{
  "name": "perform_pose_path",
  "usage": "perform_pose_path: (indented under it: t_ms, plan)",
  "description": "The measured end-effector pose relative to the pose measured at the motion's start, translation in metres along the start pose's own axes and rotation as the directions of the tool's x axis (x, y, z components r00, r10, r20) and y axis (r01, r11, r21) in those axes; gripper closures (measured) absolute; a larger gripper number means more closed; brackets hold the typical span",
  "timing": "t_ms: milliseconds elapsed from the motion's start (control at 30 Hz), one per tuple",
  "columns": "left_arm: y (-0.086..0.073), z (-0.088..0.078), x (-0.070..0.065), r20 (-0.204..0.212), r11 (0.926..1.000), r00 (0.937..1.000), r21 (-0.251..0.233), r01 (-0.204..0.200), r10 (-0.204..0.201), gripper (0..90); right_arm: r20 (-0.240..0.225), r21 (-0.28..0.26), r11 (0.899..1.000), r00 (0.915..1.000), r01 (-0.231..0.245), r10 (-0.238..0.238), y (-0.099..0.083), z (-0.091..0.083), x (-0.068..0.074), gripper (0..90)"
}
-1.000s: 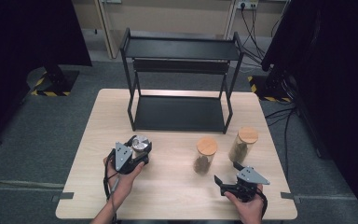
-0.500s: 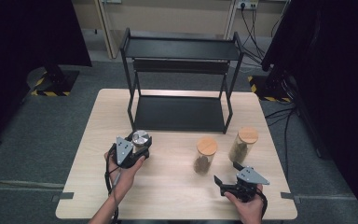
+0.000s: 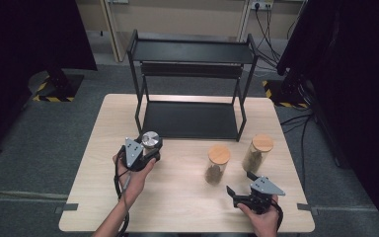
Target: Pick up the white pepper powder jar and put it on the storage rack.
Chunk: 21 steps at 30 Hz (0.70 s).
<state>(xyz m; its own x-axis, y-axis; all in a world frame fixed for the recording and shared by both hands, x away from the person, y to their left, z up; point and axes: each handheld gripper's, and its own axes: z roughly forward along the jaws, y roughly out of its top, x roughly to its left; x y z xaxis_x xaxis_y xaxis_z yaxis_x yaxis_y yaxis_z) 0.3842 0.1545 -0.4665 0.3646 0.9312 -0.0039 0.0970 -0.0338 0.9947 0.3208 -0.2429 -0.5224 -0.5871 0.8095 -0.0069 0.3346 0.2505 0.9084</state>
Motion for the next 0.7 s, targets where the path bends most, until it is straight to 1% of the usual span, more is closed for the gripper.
perform_pose_path:
  t_ms: [233,700]
  plan:
    - [0.009,0.007,0.001,-0.007,0.9999,1.0000,-0.010,-0.005,0.005,34.9,0.000,0.000,1.000,1.0000,0.000,0.000,0.000,0.000,0.000,4.6]
    - [0.014,0.021,0.003,-0.017,1.0000,0.9999,-0.002,-0.002,0.002,35.0,-0.001,-0.001,1.000,1.0000,0.000,0.000,0.000,0.000,0.000,4.5]
